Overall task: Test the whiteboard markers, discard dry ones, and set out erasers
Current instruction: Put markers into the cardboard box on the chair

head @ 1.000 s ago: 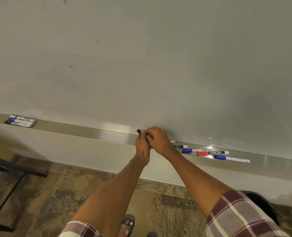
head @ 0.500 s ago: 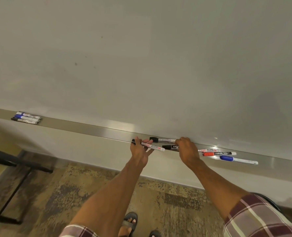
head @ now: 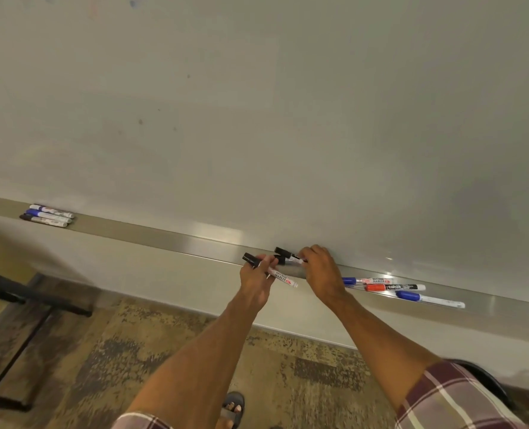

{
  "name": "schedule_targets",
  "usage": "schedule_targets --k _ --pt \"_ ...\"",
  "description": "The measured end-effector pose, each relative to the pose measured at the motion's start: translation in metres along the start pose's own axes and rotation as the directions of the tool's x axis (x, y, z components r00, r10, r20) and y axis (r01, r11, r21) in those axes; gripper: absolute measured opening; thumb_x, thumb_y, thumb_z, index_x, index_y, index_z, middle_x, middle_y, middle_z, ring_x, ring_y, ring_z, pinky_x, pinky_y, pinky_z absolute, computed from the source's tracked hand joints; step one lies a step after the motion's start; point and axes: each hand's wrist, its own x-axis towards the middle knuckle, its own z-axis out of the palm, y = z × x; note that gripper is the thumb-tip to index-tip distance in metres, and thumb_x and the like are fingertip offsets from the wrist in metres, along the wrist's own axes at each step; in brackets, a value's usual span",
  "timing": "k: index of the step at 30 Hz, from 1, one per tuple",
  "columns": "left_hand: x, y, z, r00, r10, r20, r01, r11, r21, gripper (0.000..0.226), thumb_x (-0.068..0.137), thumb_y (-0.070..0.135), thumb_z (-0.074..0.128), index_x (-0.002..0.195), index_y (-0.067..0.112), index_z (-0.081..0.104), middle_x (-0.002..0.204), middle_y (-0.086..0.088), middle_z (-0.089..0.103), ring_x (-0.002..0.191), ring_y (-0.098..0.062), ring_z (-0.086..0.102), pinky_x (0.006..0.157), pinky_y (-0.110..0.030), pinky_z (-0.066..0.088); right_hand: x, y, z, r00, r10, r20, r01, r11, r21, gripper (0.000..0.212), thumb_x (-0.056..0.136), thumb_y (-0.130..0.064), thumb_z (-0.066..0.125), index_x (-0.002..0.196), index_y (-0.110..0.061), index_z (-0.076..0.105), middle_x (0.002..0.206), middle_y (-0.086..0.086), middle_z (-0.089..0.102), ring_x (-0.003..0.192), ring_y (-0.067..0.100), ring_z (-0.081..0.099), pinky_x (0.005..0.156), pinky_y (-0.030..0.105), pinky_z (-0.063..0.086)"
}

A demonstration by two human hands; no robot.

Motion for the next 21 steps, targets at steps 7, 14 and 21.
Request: schedule_targets --k 7,14,21 --pt "-0.004 -0.004 0.006 0.993 0.028 0.118 -0.033 0.999 0.038 0.015 0.098 -0.002 0.048 0.109 -0.001 0.059 0.098 -0.018 0.063 0.089 -0.028 0.063 0.088 -0.041 0.054 0.002 -0.027 0.002 0.983 -0.164 0.078 0.145 0.968 0.207 0.024 0.096 -0.017 0.053 0.117 -0.013 0.064 0.100 0.008 0.060 0.094 0.019 0.052 0.080 0.028 0.044" --pt "-0.006 0.006 -0.001 0.999 0.017 0.037 -0.017 1.000 -0.001 0.013 0.100 0.003 0.046 0.097 0.003 0.059 0.092 -0.015 0.066 0.083 -0.025 0.066 0.075 -0.041 0.056 0.002 -0.011 0.003 0.992 -0.112 0.050 0.109 0.992 0.068 0.029 0.095 -0.020 0.054 0.122 -0.015 0.061 0.111 0.004 0.059 0.098 0.014 0.053 0.082 0.023 0.044" --pt "0.002 0.011 -0.012 0.999 -0.023 -0.030 0.022 0.999 -0.043 0.010 0.100 0.002 0.047 0.104 0.003 0.055 0.099 -0.017 0.068 0.092 -0.027 0.068 0.073 -0.044 0.056 -0.002 0.000 0.008 0.992 0.022 0.128 0.004 0.979 -0.202 0.023 0.091 -0.011 0.056 0.114 -0.015 0.056 0.113 0.004 0.057 0.100 0.017 0.053 0.085 0.028 0.047"
